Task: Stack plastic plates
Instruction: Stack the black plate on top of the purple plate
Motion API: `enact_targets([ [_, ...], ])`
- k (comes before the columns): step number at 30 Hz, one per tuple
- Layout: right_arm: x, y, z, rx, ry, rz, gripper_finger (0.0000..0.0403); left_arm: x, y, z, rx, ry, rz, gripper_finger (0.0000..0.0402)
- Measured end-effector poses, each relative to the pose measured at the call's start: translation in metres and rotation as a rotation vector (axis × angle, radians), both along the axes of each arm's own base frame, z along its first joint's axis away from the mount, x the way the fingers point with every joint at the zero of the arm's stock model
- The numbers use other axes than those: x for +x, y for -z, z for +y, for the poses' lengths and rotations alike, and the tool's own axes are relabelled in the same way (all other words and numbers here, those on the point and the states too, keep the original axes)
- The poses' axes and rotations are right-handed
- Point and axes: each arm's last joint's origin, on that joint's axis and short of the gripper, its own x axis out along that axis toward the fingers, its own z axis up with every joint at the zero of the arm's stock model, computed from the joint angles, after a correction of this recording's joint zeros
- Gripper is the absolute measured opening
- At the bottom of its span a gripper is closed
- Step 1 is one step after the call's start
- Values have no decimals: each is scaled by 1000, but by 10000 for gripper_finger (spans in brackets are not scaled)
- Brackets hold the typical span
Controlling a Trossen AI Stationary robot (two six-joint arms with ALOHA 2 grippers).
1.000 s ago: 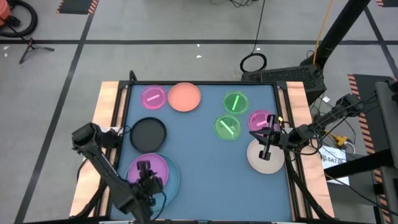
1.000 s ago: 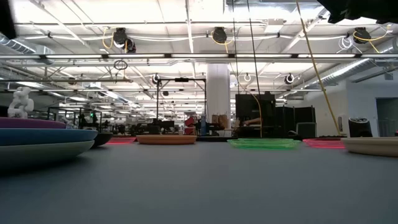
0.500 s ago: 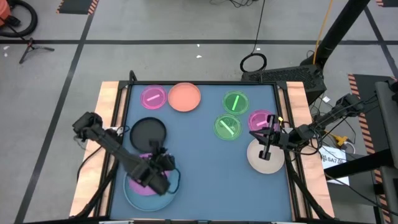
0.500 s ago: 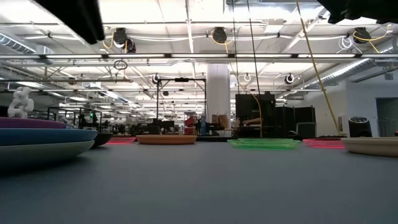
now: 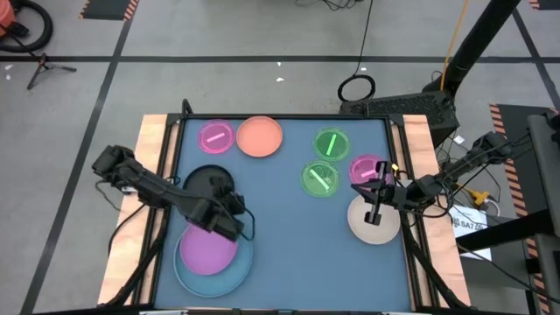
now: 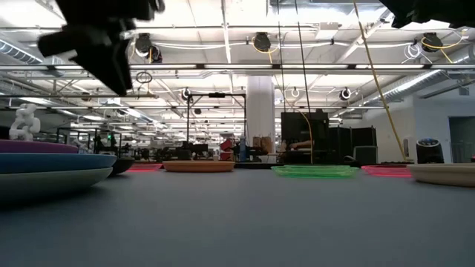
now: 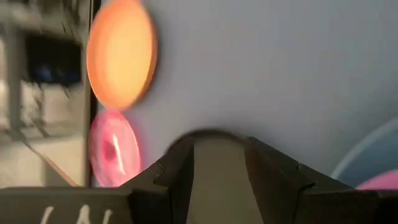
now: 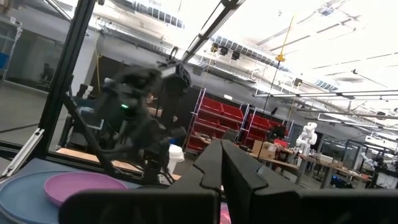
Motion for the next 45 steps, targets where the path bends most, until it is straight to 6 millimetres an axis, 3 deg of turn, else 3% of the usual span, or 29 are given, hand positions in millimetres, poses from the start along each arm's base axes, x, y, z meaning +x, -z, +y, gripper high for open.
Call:
enact_targets([
  [6,-1,-1,-1,-6,12,-6,0,-4,12,37,-265,-432,-189,149],
  [11,-1,-1,-2,4,38,1,0,3,20,56,-292,-696,-265,149],
  [17,-1,-1,-2,6,42,4,0,9,29,63,-277,-748,-249,149],
  [30,-1,0,-2,-1,57,17,0,27,67,53,-280,-720,-138,149],
  [45,-1,1,-2,-3,57,21,0,35,94,50,-214,-690,-58,149],
])
